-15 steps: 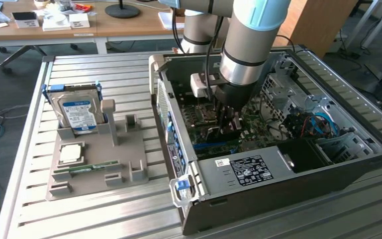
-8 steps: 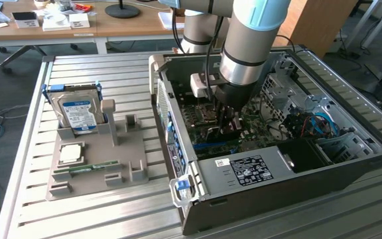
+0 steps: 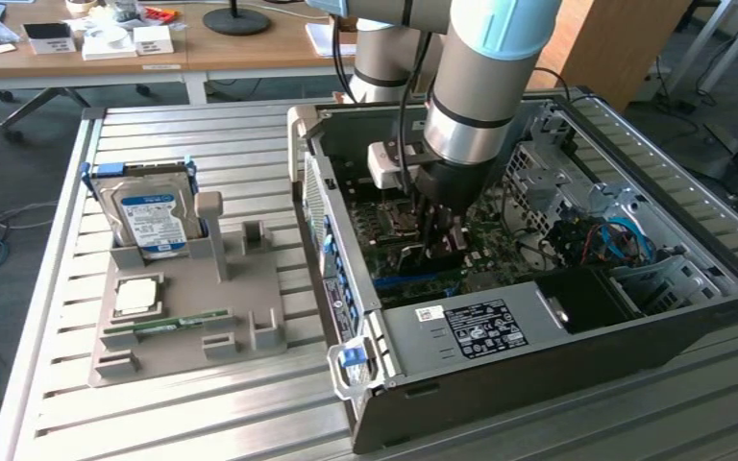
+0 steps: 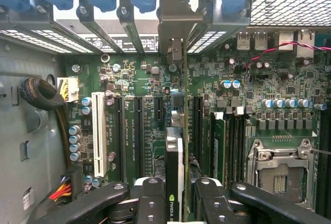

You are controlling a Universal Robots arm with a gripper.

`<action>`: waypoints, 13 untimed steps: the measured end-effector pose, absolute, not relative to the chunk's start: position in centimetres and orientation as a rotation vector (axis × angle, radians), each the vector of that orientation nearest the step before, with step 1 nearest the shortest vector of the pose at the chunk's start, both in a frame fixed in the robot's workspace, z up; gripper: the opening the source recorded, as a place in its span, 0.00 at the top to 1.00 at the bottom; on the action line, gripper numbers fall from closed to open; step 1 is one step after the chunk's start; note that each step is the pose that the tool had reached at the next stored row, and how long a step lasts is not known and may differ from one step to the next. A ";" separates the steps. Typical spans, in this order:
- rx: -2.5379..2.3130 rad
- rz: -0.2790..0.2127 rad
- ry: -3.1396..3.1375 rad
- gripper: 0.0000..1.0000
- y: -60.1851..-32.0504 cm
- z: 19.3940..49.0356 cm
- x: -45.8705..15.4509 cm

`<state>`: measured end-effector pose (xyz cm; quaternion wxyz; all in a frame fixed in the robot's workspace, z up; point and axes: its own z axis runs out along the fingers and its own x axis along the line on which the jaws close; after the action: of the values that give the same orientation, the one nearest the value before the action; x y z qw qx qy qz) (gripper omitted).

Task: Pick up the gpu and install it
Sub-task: 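Insert the gpu into the slot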

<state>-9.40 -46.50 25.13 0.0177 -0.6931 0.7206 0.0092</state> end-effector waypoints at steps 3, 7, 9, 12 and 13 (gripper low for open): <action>-2.153 0.029 2.239 0.73 -46.5 25.0 -9.4; -2.153 0.030 2.238 0.73 -46.5 24.9 -9.4; -2.150 0.036 2.235 0.73 -46.5 24.9 -9.4; -2.150 0.036 2.235 0.73 -46.5 24.9 -9.4; -2.150 0.036 2.235 0.73 -46.5 24.9 -9.4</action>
<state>-9.40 -46.50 24.87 0.0200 -0.6931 0.7205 0.0117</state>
